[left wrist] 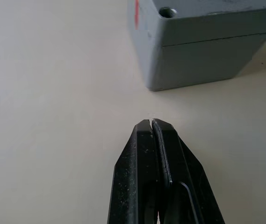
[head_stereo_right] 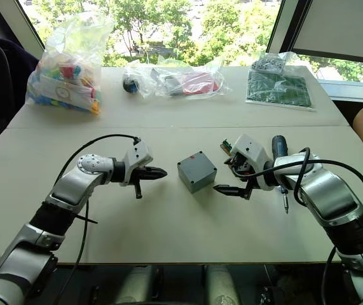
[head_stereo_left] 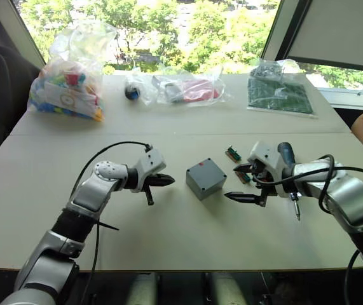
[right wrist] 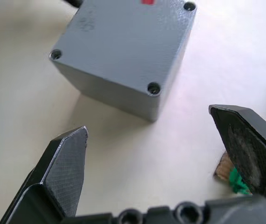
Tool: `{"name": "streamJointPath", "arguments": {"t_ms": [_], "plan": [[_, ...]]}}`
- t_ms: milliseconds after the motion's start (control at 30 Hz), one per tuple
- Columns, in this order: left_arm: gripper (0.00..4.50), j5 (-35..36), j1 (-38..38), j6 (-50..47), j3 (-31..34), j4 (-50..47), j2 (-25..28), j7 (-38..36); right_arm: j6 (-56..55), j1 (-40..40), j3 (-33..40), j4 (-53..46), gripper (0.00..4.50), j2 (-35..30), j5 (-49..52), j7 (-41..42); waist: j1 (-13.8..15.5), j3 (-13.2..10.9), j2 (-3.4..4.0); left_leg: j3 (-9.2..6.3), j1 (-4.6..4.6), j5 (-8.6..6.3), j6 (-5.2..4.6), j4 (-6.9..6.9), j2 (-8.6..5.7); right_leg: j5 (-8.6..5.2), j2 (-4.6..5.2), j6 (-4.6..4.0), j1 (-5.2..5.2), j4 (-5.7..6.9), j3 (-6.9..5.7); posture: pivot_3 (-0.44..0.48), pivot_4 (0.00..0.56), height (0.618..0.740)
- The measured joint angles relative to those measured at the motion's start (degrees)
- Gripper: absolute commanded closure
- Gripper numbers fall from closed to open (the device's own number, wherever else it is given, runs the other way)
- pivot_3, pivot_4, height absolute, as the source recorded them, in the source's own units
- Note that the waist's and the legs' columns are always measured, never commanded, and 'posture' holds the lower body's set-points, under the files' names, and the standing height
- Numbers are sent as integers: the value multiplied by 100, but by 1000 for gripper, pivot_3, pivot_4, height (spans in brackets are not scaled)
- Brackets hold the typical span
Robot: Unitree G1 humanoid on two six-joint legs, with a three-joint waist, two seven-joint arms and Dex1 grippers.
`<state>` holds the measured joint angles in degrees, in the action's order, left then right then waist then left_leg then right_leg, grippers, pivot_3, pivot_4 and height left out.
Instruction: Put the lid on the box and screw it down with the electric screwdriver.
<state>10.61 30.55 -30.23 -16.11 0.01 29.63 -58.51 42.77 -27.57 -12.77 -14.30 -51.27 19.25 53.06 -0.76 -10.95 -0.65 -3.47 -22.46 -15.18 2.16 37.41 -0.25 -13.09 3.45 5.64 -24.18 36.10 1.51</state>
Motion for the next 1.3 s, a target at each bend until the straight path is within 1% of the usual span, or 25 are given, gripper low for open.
{"name": "streamJointPath", "arguments": {"t_ms": [67, 133, 233, 533, 933, 1033, 1100, 1167, 1233, 1300], "plan": [[4500, 44, -27, -150, 0, -227, -157, 97, -215, -8, -241, 183, 24, 150, -143, 112, 6, 0, 0, 0, 0, 0, 0, 0, 0, 0, 0, 0, 1, 1, 0, 0, 150, 740], [4500, 66, -26, -206, -5, -247, -345, 240, -262, 0, -414, 223, 24, 280, -197, 238, -1, 0, 0, 0, 0, 0, 0, 0, -1, 0, 0, 0, 1, 1, 0, 0, 150, 740], [4500, 64, -3, -220, -6, -235, -490, 391, -162, 27, -430, 129, 24, 350, -157, 325, -15, 0, 0, -1, 2, 0, 0, 0, 0, 0, -1, 1, 0, 3, 0, 0, 150, 740], [4500, 27, 129, -213, 58, -38, -484, 561, 419, 121, -243, -238, 24, 509, 75, 332, -6, 0, 0, -1, 3, 0, 0, 0, 0, 0, -2, 0, 1, 3, 0, 0, 150, 740], [4500, 13, 150, -199, 107, 37, -469, 452, 532, 168, -211, -367, 24, 545, 127, 248, -5, 0, 0, -2, 3, 0, 1, 0, 0, 1, -2, 0, 1, 4, 0, 0, 150, 740], [4500, 132, 147, -287, 112, -140, -366, 287, 579, 167, 148, -333, 24, 467, 267, 263, -2, 0, 0, 0, 2, 0, 1, 1, 0, 1, -1, 0, 1, 3, 0, 0, 150, 740], [4500, 223, 136, -402, 121, -267, -340, 220, 649, 92, 560, -100, 24, 398, 445, 285, 8, 0, 0, 0, 2, 1, 1, 2, -1, 1, 1, 0, 4, 2, 0, 0, 150, 740], [4500, 269, 123, -469, 123, -346, -319, 186, 664, -102, 1021, 354, 24, 266, 539, 310, 7, 0, 0, 0, 2, 0, 1, 4, -2, 0, 2, 0, 6, 1, 0, 0, 150, 740], [4500, 267, 123, -476, 122, -349, -295, 188, 609, -264, 1205, 651, 24, 189, 556, 344, 1, 0, 0, 0, 4, 0, 1, 1, -2, 0, 0, -1, 5, 1, 0, 0, 150, 740], [4500, 262, 126, -475, 122, -349, -268, 191, 468, -366, 1227, 938, 24, 177, 530, 366, -15, 0, 0, 0, 6, 0, 1, -3, 0, 0, -2, 0, 5, 2, 0, 0, 150, 740]]}}
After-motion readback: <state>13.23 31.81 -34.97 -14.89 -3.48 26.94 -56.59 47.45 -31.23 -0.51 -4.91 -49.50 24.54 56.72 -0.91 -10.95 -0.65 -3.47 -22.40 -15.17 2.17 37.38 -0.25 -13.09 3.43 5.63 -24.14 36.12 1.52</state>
